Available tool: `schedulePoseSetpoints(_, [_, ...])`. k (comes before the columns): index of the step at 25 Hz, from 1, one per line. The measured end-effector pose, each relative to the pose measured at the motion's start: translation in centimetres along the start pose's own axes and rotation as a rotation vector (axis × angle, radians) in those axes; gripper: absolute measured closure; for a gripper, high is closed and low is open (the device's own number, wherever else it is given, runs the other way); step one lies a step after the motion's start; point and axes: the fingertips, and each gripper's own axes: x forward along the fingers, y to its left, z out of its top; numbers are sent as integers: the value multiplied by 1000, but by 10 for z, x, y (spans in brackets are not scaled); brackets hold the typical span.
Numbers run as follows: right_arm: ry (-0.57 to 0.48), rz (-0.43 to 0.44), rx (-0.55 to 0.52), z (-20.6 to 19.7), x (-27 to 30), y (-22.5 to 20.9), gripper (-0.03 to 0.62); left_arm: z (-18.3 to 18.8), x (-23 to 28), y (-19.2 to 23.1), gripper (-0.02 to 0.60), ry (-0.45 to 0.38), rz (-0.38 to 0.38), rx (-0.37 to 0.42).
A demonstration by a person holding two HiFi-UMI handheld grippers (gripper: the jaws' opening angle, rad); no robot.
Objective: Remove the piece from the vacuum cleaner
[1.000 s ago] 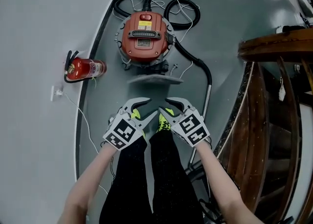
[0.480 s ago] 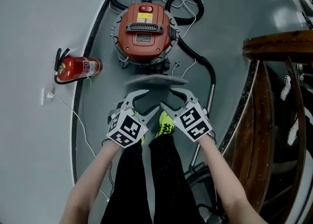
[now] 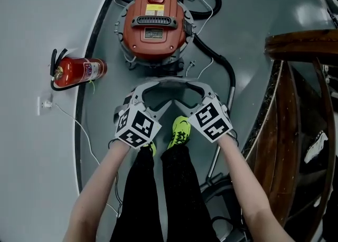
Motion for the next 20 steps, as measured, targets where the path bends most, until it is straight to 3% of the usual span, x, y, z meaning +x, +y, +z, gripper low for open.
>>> schedulePoseSetpoints(11, [91, -56, -131, -3, 17, -20, 319, -14, 11, 31, 341, 45, 39, 33])
schedulePoseSetpoints(20, [132, -56, -161, -5, 28, -31, 318, -22, 26, 40, 330, 84, 28, 45])
